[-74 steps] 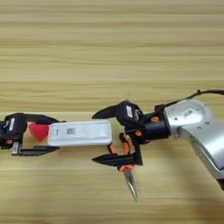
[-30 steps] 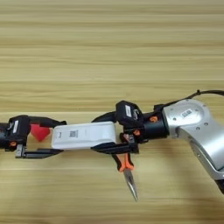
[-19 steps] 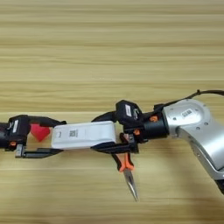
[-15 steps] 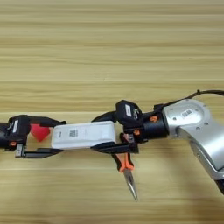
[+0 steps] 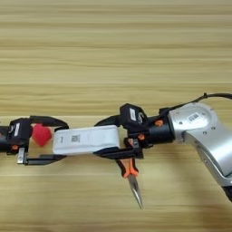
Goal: Move the objects on the table
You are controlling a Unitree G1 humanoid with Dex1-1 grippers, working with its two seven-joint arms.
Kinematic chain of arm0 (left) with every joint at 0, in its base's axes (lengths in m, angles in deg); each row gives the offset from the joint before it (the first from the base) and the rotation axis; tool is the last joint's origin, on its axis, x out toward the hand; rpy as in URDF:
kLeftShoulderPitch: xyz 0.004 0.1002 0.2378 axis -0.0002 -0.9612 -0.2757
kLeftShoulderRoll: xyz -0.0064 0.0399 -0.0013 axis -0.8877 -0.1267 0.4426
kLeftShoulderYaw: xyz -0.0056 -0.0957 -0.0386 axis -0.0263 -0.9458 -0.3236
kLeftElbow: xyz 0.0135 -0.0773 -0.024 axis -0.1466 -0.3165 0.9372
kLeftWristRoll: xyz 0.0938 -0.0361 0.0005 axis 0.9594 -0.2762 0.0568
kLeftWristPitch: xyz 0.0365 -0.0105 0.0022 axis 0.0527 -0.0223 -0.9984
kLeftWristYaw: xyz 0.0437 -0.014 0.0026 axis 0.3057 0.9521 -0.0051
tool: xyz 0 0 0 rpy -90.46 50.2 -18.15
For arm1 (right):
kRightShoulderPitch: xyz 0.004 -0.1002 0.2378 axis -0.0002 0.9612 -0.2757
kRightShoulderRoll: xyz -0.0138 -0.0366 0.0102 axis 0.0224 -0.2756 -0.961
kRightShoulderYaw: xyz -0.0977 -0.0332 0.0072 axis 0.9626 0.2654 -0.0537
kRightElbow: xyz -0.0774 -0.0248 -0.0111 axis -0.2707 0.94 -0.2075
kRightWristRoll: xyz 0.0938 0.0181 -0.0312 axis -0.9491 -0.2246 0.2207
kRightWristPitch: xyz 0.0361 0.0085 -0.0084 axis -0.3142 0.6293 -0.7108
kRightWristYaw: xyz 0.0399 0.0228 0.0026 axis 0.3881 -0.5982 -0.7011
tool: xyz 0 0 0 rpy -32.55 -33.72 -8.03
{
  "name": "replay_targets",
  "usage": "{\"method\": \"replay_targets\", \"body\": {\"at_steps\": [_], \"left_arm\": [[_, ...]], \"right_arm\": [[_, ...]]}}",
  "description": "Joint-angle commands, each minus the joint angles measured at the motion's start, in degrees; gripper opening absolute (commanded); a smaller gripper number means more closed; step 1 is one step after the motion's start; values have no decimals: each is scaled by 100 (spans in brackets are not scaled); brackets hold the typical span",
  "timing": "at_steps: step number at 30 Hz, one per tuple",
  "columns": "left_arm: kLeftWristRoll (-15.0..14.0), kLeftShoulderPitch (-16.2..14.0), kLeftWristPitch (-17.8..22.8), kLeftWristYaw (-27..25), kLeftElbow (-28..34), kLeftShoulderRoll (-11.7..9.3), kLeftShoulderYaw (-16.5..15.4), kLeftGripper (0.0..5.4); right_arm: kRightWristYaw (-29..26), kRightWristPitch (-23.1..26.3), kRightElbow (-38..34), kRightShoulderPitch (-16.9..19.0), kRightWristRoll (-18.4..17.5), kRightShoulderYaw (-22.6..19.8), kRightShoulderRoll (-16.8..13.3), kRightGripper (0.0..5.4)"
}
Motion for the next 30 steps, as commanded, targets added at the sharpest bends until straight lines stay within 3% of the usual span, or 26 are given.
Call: {"method": "replay_targets", "body": {"at_steps": [1, 12, 26, 30], "left_arm": [[39, 105, -57, 102, -70, 38, -97, 429], [-28, 33, -88, 77, -103, 106, -181, 531], [-343, -72, -117, 91, -41, 229, -366, 540], [-498, -97, -72, 475, 40, 499, -559, 540]], "right_arm": [[-148, -69, -73, -17, -124, -15, 17, 292], [-15, -275, 133, 175, -189, -435, 52, 292], [49, -710, 676, 646, -230, -1192, 84, 291], [142, -846, 710, 911, -299, -1469, 125, 291]]}}
